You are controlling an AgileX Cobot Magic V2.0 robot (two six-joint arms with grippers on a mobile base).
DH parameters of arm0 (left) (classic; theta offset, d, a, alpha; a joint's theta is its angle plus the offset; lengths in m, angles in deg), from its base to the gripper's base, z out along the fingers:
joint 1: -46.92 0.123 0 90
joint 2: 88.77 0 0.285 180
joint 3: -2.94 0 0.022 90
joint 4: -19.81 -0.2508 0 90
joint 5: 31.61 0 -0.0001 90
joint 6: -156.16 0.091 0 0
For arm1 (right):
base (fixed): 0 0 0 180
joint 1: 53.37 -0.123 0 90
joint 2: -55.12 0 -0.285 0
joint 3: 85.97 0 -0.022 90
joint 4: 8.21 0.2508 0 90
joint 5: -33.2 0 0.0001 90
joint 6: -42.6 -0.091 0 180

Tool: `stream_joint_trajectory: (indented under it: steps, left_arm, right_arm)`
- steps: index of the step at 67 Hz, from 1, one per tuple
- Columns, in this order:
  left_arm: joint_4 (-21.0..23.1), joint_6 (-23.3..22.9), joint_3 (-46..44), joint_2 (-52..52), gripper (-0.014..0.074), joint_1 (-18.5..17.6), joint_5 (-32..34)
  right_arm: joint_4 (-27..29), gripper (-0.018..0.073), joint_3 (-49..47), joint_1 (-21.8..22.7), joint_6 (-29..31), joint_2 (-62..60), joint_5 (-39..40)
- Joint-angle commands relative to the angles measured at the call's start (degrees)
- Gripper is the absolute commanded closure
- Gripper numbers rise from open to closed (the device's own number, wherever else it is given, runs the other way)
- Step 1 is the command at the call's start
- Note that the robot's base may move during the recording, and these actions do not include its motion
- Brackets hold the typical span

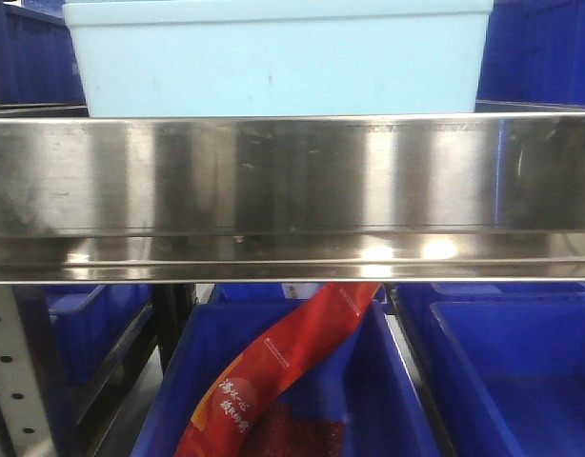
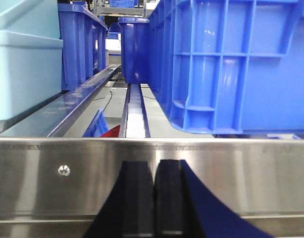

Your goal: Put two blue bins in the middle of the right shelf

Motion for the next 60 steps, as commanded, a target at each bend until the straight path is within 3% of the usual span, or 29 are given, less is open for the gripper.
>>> stream_joint_trajectory:
  steps: [1, 60]
  left_arm:
    - [0.0, 0.0, -0.1, 0.3, 0.0707, 0.1, 1.3]
    - [0.0, 0.0, -0.1, 0.3, 0.0707, 0.1, 1.3]
  right_arm:
    - [-1.2, 0.0721, 0.2, 0.2, 0.0, -0.1, 1.5]
    - [-1.2, 0.0721, 0.2, 0.2, 0.0, -0.1, 1.5]
